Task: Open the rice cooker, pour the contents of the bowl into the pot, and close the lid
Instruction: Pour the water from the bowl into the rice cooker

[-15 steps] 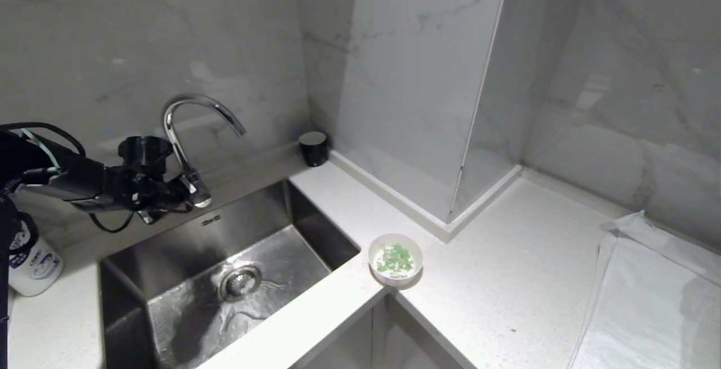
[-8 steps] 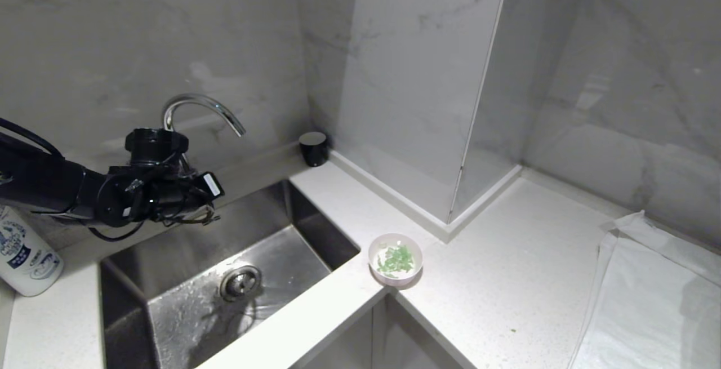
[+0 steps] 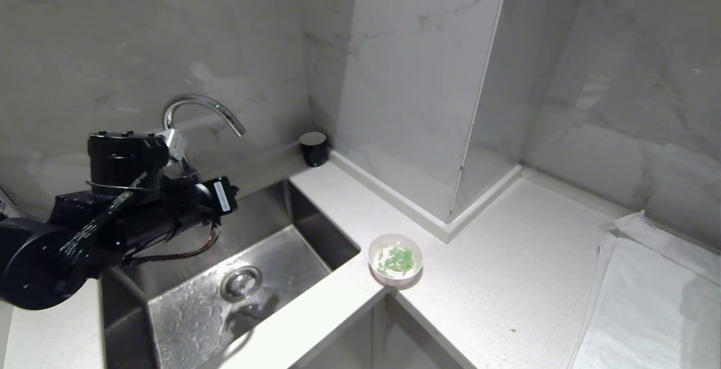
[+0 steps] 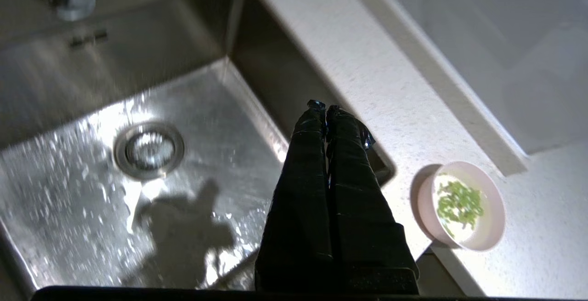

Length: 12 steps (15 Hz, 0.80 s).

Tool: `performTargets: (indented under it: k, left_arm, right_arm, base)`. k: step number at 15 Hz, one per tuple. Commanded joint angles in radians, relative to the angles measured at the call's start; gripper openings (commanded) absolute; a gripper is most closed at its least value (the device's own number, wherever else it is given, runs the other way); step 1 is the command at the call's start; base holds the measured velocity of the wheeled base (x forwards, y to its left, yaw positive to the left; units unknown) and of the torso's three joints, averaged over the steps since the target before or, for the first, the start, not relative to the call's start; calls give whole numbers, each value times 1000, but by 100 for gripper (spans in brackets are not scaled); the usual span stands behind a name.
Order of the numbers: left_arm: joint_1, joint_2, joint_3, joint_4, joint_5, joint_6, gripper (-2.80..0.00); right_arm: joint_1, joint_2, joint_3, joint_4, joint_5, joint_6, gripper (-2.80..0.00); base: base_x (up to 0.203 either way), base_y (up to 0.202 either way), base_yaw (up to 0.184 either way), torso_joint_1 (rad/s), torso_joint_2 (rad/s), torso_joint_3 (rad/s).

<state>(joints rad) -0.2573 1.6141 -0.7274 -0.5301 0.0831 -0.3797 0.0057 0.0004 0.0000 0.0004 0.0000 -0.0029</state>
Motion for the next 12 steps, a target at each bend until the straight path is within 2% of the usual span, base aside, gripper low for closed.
performTargets:
  k: [1,3,6,8,11,12]
  left_arm:
    - [-30,-176,98,-64,5,65,-280]
    - [-45,-295,182,-88,11,128,-280]
    - [-46,-495,272,-94,27,157,-280]
    - [-37,-637,296,-76,86,188,-280]
    - [-7,-849,315,43,161,315,-280]
    - [44,-902,316,90,173,349,-280]
  right_arm:
    - [0,0,3,0,-2,0,-280]
    - [0,0,2,0,0,0,-280]
    - [0,0,2,0,0,0,-280]
    - [0,0,2,0,0,0,-280]
    - [0,0,3,0,0,0,-280]
    - [0,0,3,0,0,0,-280]
  base:
    - [0,0,0,0,0,0]
    - [0,0,0,0,0,0]
    - [0,0,0,0,0,0]
    - [0,0,0,0,0,0]
    - [0,0,0,0,0,0]
    - [0,0,0,0,0,0]
